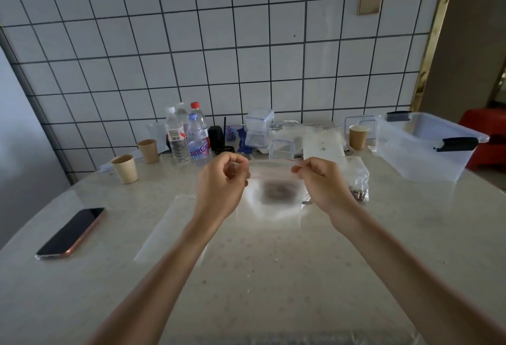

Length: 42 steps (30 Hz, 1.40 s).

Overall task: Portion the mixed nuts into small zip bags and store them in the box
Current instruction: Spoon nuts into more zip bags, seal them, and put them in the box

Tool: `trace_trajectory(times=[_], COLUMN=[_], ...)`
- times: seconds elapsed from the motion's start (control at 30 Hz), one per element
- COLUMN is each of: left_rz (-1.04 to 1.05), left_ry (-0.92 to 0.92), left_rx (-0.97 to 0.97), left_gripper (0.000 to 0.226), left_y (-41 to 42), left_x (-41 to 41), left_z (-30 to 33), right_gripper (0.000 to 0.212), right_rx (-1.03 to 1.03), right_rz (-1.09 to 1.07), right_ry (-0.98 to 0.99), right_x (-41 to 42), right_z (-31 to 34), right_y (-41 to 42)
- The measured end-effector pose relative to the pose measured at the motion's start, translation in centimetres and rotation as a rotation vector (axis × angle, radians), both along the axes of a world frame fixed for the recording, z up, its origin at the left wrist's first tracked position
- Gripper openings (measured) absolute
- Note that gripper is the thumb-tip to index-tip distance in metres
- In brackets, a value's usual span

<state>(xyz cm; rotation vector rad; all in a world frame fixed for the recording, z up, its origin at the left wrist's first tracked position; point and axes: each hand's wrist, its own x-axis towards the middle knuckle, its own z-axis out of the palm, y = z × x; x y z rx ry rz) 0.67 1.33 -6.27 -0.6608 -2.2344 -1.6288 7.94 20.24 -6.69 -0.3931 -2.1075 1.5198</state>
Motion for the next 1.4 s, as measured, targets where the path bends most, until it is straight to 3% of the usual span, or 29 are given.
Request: trace_trajectory(times=[0.1, 0.17, 0.33, 0.43, 0.53, 0.63, 0.77, 1.1, 1.2, 1.27, 1.4], left_rz=[0.052, 0.041, -0.153, -0.304, -0.485, -0.589, -0.634, -0.623, -0.634, -0.686, -0.736], left_ry=[0.077, 0.002, -0.417, -0.558, -0.781, -0.901, -0.944, -1.021, -1.052, -1.058, -0.916], left_rx=[-0.004, 0.068, 0.395, 0.515, 0.708, 0.771, 0.699, 0.695, 0.743, 0.773, 0.664], left_gripper=[0.009, 0.019, 0.015, 0.006, 0.012, 0.013, 0.007, 0.013, 0.012, 0.015, 0.028], left_y=[-0.7, -0.9, -0.8, -1.1, -1.2, -1.2, -0.8, 0.0, 0.2, 0.4, 0.8], left_x=[-0.4, -0.4, -0.5, -0.4, -0.4, -0.5, -0.1, -0.6, -1.0, -1.1, -1.4], left_z=[-0.7, -0.8, -0.9, -1.0, -0.9, -1.2, -1.3, -1.9, -2.6, -3.0, -3.9], right_gripper=[0.017, 0.017, 0.012, 0.012, 0.009, 0.012, 0.016, 0.022, 0.013, 0.029, 0.032], right_rx=[0.279, 0.374, -0.133, -0.325, -0.590, -0.786, -0.960, -0.939, -0.896, -0.916, -0.848], right_rz=[-0.100, -0.166, 0.002, 0.053, 0.137, 0.257, 0.365, 0.454, 0.471, 0.488, 0.537], right_ry=[0.050, 0.062, 0.040, 0.057, 0.081, 0.149, 0.170, 0.078, 0.051, 0.041, 0.100], right_x=[0.4, 0.8, 1.6, 1.8, 1.7, 1.4, 1.1, 0.3, 0.2, 0.0, -0.2], right_z=[-0.3, -0.3, -0.1, -0.1, -0.3, -0.6, -0.4, -1.3, -2.0, -2.5, -3.1], right_y=[0.5, 0.9, 0.6, 0.4, 0.7, 0.9, 0.5, 0.6, 0.9, 1.2, 1.8])
